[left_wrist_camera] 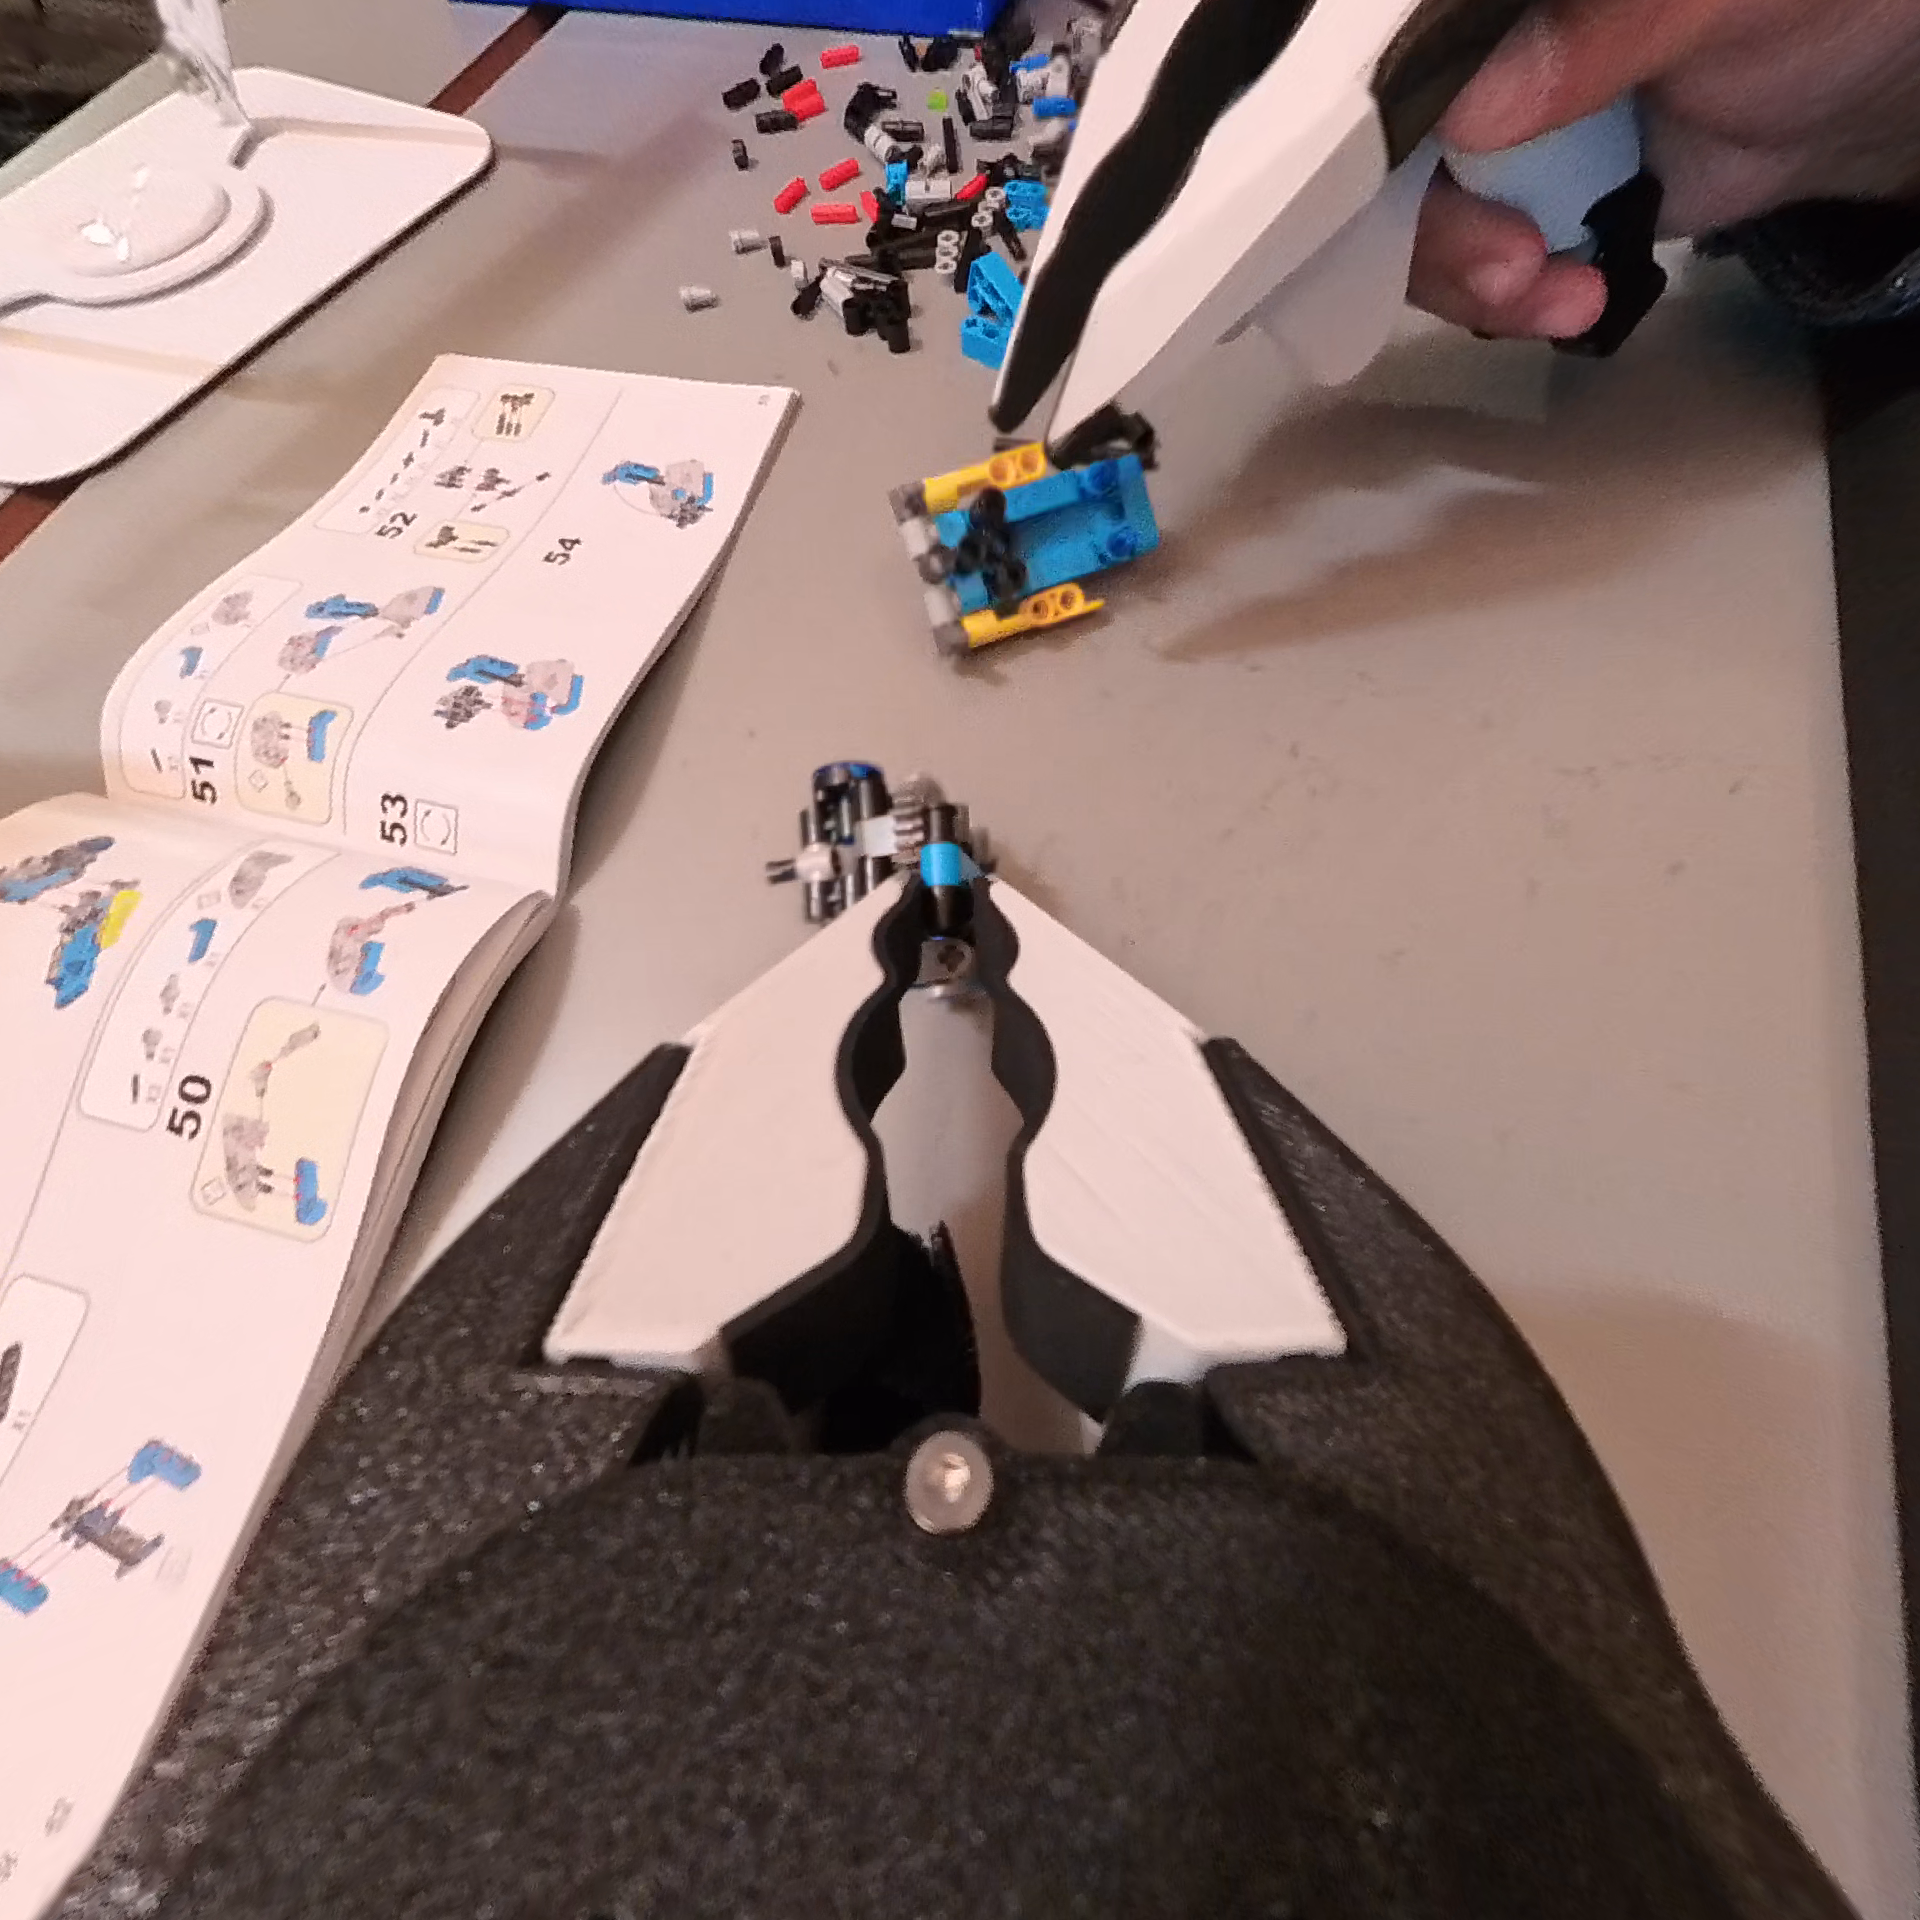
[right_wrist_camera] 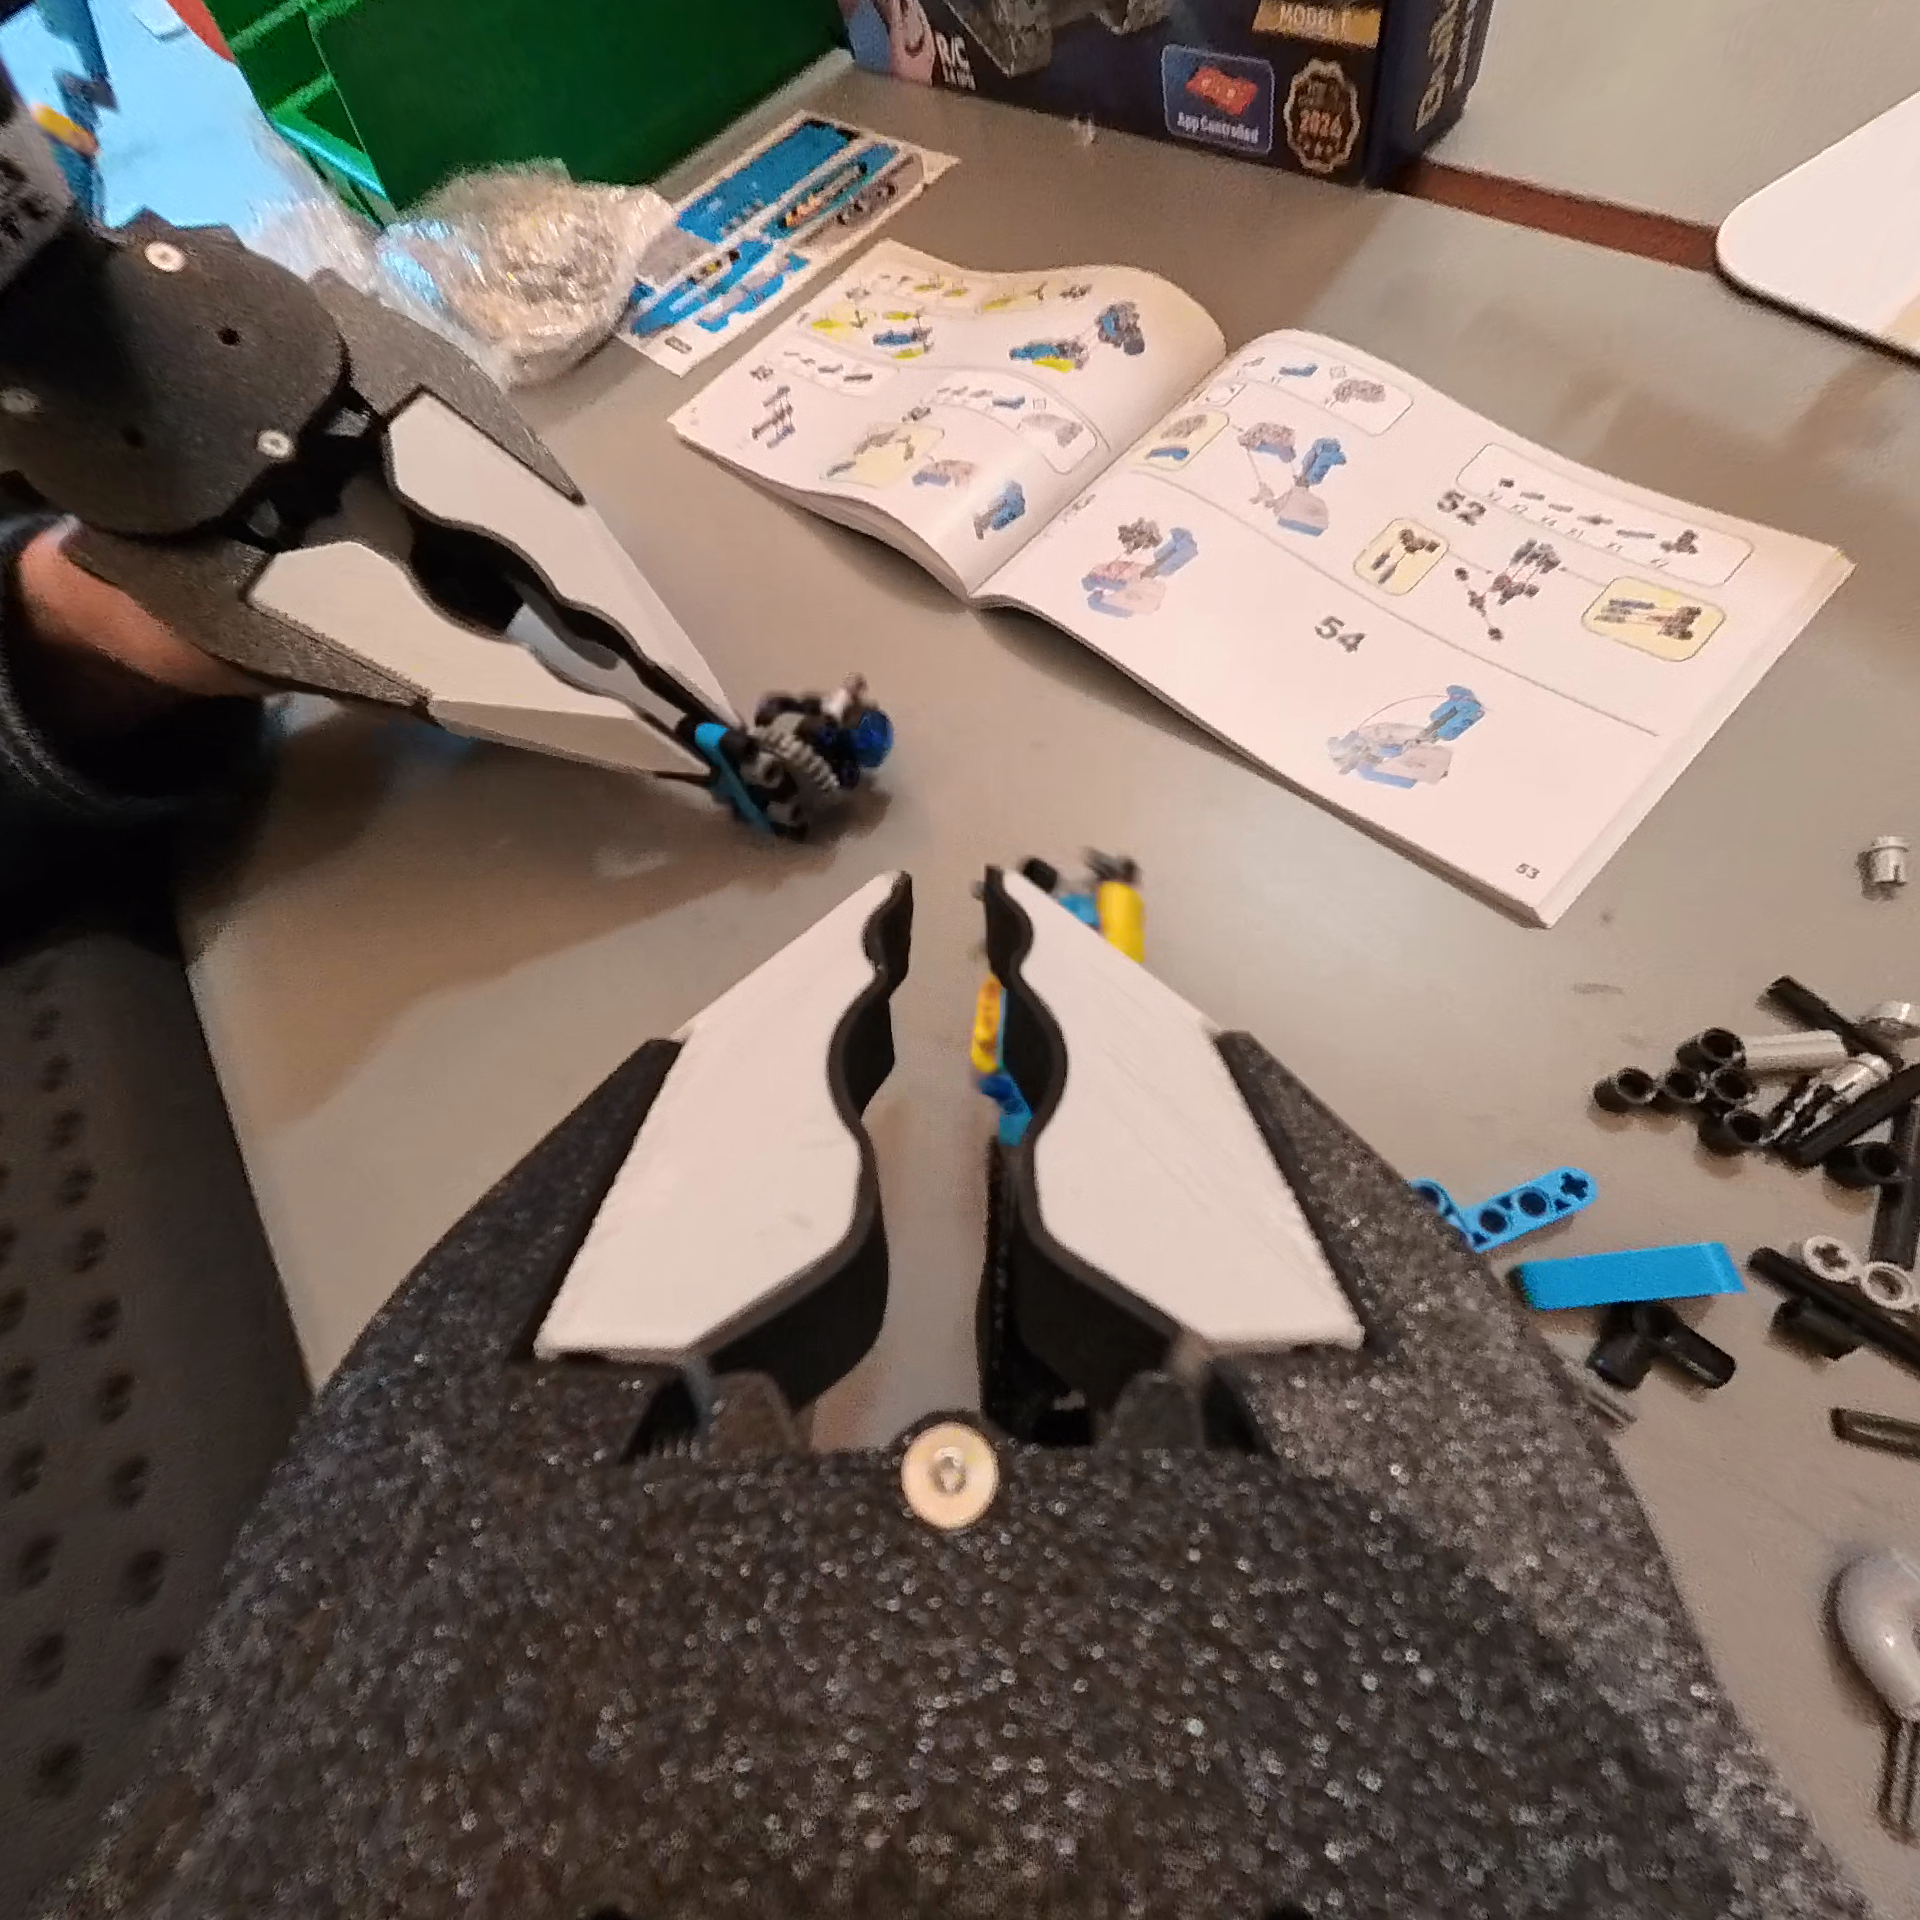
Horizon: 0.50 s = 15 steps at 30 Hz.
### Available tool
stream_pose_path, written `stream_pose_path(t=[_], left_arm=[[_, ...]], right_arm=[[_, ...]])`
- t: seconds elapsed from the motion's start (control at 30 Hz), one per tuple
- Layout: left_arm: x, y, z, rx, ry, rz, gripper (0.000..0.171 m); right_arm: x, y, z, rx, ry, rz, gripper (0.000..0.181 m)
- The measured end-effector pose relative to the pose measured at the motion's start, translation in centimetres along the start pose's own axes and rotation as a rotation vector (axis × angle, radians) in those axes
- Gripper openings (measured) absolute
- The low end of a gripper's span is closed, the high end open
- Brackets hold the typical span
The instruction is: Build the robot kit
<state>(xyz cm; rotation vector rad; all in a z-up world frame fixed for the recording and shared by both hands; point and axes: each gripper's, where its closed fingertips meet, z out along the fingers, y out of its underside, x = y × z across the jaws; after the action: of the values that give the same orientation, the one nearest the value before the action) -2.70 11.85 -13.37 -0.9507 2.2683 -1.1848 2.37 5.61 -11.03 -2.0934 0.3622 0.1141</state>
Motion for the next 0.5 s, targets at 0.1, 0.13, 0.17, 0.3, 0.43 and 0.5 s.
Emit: stream_pose_path(t=[0.1, 0.13, 0.17, 0.3, 0.43, 0.5], left_arm=[[0.2, -2.5, -0.8, 0.13, -0.018, 0.0, 0.006], [0.5, -3.6, -1.0, 0.182, -0.006, -0.018, 0.006], [1.1, -4.9, -1.4, 0.252, 0.017, -0.035, 0.006], [3.4, -10.3, -4.2, 0.571, 0.137, -0.114, 0.007], [4.5, -11.8, -5.2, 0.683, 0.226, -0.159, 0.007], [5.0, -12.0, -5.6, 0.715, 0.272, -0.16, 0.007]], right_arm=[[-1.8, -0.5, -0.1, 0.023, -0.104, 0.027, 0.009], [-2.7, -0.3, 0.0, 0.011, -0.163, 0.057, 0.01], [-3.6, -0.4, 0.0, 0.016, -0.221, 0.093, 0.014], [-6.2, -2.7, -1.3, 0.137, -0.401, 0.151, 0.027], [-8.6, -4.8, -4.0, 0.279, -0.516, 0.049, 0.018], [-9.1, -5.1, -4.7, 0.312, -0.512, -0.02, 0.018]])
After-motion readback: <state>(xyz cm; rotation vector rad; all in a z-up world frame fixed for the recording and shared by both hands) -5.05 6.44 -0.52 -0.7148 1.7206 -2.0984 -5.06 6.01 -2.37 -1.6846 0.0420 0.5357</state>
